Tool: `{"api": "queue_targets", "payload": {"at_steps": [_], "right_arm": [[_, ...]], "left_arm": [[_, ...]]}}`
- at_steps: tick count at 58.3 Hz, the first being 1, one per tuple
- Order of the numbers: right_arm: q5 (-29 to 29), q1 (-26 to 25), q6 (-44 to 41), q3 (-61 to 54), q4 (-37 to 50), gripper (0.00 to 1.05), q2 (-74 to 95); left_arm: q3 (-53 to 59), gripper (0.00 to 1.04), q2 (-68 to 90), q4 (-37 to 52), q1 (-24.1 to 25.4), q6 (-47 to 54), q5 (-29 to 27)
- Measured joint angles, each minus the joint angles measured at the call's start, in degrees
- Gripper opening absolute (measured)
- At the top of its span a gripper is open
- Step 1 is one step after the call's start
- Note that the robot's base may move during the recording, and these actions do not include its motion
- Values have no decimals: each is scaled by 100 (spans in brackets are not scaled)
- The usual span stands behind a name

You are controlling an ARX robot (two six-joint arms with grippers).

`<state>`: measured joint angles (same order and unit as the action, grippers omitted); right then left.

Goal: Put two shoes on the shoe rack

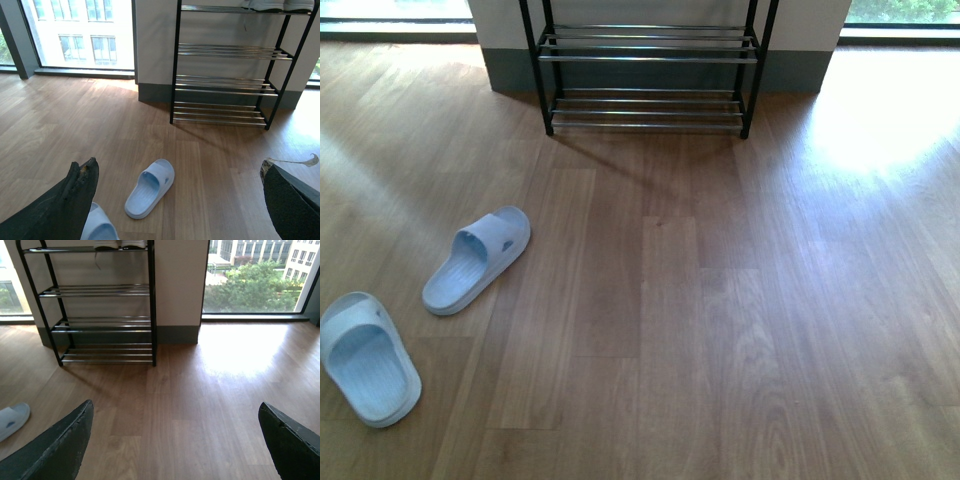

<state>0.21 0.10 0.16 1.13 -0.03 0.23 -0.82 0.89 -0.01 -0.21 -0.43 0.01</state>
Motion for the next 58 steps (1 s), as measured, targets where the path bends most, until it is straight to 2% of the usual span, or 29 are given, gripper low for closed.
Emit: {"api": "queue_targets", "payload": {"at_steps": [58], "right_arm": [[-26, -2, -2, 0, -4, 96, -7]], "left_arm": [[0, 95, 0, 0, 0, -2, -15]]}}
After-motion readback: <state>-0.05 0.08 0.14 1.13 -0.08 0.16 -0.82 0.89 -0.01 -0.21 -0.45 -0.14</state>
